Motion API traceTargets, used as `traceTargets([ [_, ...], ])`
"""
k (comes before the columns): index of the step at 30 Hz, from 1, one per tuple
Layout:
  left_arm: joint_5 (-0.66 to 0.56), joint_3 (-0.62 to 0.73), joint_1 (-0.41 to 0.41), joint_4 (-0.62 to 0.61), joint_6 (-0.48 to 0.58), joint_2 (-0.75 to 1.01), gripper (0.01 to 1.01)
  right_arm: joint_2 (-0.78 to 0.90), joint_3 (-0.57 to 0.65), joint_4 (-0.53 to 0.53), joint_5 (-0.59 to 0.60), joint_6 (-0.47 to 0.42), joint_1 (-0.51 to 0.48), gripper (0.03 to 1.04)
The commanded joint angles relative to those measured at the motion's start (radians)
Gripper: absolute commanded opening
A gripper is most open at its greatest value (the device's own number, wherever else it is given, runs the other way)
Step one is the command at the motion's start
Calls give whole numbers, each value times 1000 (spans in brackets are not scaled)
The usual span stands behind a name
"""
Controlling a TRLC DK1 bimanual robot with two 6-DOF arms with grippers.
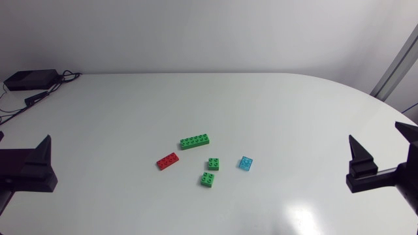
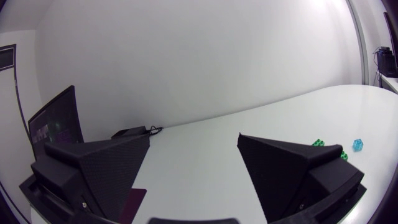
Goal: Separate the duplo bricks
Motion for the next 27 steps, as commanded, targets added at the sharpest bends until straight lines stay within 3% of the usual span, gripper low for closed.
traceTargets([
  [1,-23,-26,12,33,-23,-11,987,-21,-34,30,-3,-12,-12,1002],
  [7,-87,-88,26,92,-36,-20,985,-33,-77,48,-6,-21,-15,1002],
  [10,-144,-123,26,179,-46,-22,985,-47,-109,62,-6,-25,-13,1002],
  [20,-144,-230,-39,474,-34,-22,985,-61,-152,128,-5,-29,13,1002],
  [27,-143,-290,-20,632,-34,-22,987,-38,-215,227,-6,-45,39,1002],
])
